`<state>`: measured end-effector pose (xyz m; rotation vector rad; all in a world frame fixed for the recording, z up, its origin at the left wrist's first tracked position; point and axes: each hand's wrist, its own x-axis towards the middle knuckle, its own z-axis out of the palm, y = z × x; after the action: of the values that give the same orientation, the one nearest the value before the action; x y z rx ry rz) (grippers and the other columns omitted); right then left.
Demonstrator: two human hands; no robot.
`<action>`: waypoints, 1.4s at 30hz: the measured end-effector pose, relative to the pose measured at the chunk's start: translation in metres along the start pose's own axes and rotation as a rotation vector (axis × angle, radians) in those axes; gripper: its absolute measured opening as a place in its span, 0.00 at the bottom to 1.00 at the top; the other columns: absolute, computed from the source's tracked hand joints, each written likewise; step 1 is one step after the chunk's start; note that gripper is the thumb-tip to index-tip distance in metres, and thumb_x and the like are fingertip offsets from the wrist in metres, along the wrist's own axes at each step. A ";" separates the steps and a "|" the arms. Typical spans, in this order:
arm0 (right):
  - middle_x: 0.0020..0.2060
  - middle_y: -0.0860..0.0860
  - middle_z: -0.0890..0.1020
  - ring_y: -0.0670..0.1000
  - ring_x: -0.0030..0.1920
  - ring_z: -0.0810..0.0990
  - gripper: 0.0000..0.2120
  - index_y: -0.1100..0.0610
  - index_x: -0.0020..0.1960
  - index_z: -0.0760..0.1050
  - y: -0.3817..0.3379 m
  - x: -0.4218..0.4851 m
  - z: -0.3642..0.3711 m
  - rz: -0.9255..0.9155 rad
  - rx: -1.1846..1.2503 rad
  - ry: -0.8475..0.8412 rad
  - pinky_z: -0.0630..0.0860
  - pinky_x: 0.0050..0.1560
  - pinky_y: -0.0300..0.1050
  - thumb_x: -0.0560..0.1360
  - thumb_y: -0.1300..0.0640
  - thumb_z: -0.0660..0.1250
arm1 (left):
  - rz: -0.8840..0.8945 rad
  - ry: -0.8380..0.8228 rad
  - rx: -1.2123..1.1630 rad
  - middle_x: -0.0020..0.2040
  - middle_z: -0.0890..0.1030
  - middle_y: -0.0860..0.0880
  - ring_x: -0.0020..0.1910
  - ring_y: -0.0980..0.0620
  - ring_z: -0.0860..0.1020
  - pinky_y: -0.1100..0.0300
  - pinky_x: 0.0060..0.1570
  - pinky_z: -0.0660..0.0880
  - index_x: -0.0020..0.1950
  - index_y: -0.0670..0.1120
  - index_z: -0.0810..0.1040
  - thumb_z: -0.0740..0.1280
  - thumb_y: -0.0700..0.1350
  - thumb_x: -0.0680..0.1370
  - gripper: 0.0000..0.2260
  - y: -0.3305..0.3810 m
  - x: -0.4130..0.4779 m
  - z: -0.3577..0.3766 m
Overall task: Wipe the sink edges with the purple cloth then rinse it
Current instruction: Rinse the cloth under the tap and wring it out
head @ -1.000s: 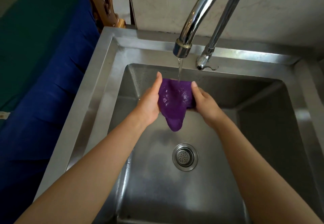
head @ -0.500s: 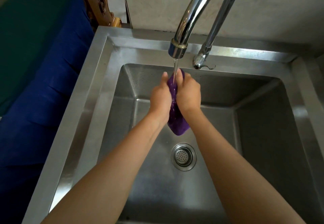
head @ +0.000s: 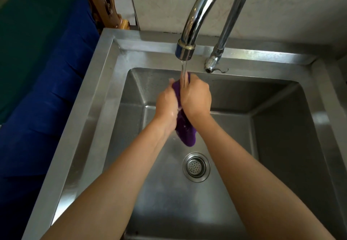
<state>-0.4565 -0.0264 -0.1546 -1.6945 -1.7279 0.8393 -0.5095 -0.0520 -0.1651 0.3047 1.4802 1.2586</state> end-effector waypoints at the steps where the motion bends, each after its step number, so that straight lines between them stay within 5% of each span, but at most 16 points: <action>1: 0.41 0.60 0.81 0.63 0.44 0.79 0.21 0.61 0.43 0.73 0.002 0.003 -0.001 0.017 0.005 -0.014 0.72 0.41 0.51 0.81 0.47 0.50 | 0.024 0.000 0.018 0.26 0.75 0.51 0.29 0.52 0.75 0.57 0.37 0.72 0.27 0.49 0.75 0.59 0.54 0.79 0.22 0.002 -0.003 0.001; 7: 0.40 0.59 0.81 0.63 0.44 0.79 0.19 0.57 0.49 0.69 0.006 -0.015 -0.008 -0.006 0.147 -0.031 0.75 0.44 0.53 0.80 0.43 0.50 | 0.191 0.123 0.106 0.28 0.71 0.49 0.33 0.48 0.72 0.55 0.38 0.71 0.29 0.48 0.67 0.57 0.59 0.78 0.22 0.005 0.006 -0.005; 10: 0.35 0.57 0.81 0.62 0.40 0.78 0.18 0.56 0.43 0.66 -0.002 -0.035 -0.007 -0.109 0.147 -0.084 0.75 0.41 0.53 0.77 0.41 0.56 | 0.093 0.086 -0.011 0.22 0.73 0.53 0.25 0.52 0.72 0.58 0.34 0.70 0.25 0.49 0.70 0.59 0.57 0.78 0.23 0.004 0.010 -0.005; 13: 0.41 0.58 0.82 0.62 0.45 0.80 0.20 0.58 0.47 0.72 -0.002 -0.021 -0.003 -0.011 0.098 -0.038 0.76 0.45 0.54 0.79 0.42 0.53 | 0.059 0.032 -0.025 0.25 0.77 0.52 0.27 0.54 0.76 0.59 0.36 0.72 0.23 0.49 0.76 0.60 0.52 0.79 0.24 -0.003 0.006 0.001; 20: 0.45 0.57 0.80 0.60 0.48 0.78 0.25 0.58 0.51 0.74 0.011 0.007 -0.002 0.054 -0.117 -0.095 0.71 0.44 0.50 0.79 0.40 0.47 | 0.159 0.081 0.124 0.39 0.82 0.48 0.42 0.49 0.82 0.53 0.49 0.79 0.39 0.49 0.78 0.59 0.61 0.77 0.18 -0.002 0.001 -0.002; 22: 0.46 0.56 0.77 0.58 0.47 0.77 0.27 0.60 0.48 0.75 0.016 0.009 -0.006 -0.039 -0.096 -0.114 0.71 0.47 0.50 0.80 0.41 0.46 | 0.120 0.057 0.197 0.45 0.83 0.46 0.47 0.48 0.82 0.50 0.53 0.79 0.46 0.47 0.78 0.63 0.70 0.67 0.27 0.001 0.001 -0.003; 24: 0.47 0.54 0.73 0.54 0.47 0.75 0.25 0.62 0.47 0.74 0.017 0.008 -0.010 -0.072 0.036 -0.176 0.72 0.53 0.51 0.81 0.45 0.47 | -0.026 -0.054 0.189 0.50 0.84 0.45 0.50 0.48 0.82 0.49 0.54 0.78 0.52 0.45 0.79 0.67 0.72 0.61 0.34 0.008 -0.001 -0.004; 28: 0.57 0.56 0.76 0.54 0.60 0.74 0.25 0.50 0.47 0.75 0.037 0.017 -0.016 0.197 0.397 -0.266 0.67 0.67 0.55 0.80 0.40 0.42 | -0.128 -0.173 0.047 0.48 0.83 0.42 0.49 0.44 0.82 0.51 0.52 0.78 0.52 0.40 0.80 0.72 0.49 0.72 0.15 0.010 0.000 -0.008; 31: 0.57 0.56 0.81 0.55 0.58 0.79 0.37 0.50 0.55 0.78 0.068 0.008 -0.013 0.442 0.670 -0.548 0.70 0.64 0.55 0.74 0.30 0.38 | -0.183 -0.164 -0.158 0.45 0.83 0.45 0.47 0.46 0.81 0.51 0.53 0.77 0.46 0.45 0.80 0.70 0.44 0.74 0.04 0.008 0.004 -0.009; 34: 0.59 0.52 0.80 0.55 0.57 0.80 0.31 0.50 0.62 0.74 0.086 -0.011 -0.004 0.557 0.943 -0.672 0.77 0.55 0.57 0.77 0.34 0.42 | -0.148 -0.131 -0.295 0.41 0.84 0.47 0.44 0.48 0.81 0.52 0.47 0.76 0.46 0.46 0.79 0.67 0.42 0.74 0.03 0.009 0.009 -0.018; 37: 0.62 0.48 0.78 0.51 0.56 0.80 0.17 0.48 0.68 0.68 0.077 -0.012 -0.007 0.388 0.876 -0.573 0.80 0.41 0.45 0.80 0.48 0.54 | -0.120 -0.121 -0.232 0.42 0.82 0.46 0.44 0.46 0.80 0.52 0.51 0.77 0.47 0.44 0.78 0.67 0.44 0.74 0.05 0.007 0.012 -0.034; 39: 0.55 0.46 0.78 0.48 0.44 0.80 0.15 0.48 0.66 0.69 0.065 -0.011 -0.009 0.198 0.607 -0.446 0.75 0.30 0.38 0.79 0.55 0.59 | -0.140 -0.080 -0.161 0.40 0.83 0.47 0.41 0.48 0.81 0.53 0.50 0.78 0.44 0.45 0.79 0.67 0.49 0.75 0.07 0.004 0.013 -0.040; 42: 0.44 0.47 0.79 0.48 0.43 0.78 0.08 0.54 0.54 0.75 0.041 -0.020 -0.006 -0.071 0.414 -0.312 0.76 0.42 0.39 0.76 0.56 0.65 | -0.038 0.111 -0.065 0.39 0.80 0.46 0.37 0.49 0.79 0.57 0.40 0.78 0.45 0.46 0.74 0.67 0.45 0.76 0.04 -0.011 0.020 -0.038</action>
<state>-0.4248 -0.0461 -0.1814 -1.2699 -1.6497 1.3773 -0.5437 -0.0611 -0.1921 0.1652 1.5285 1.3080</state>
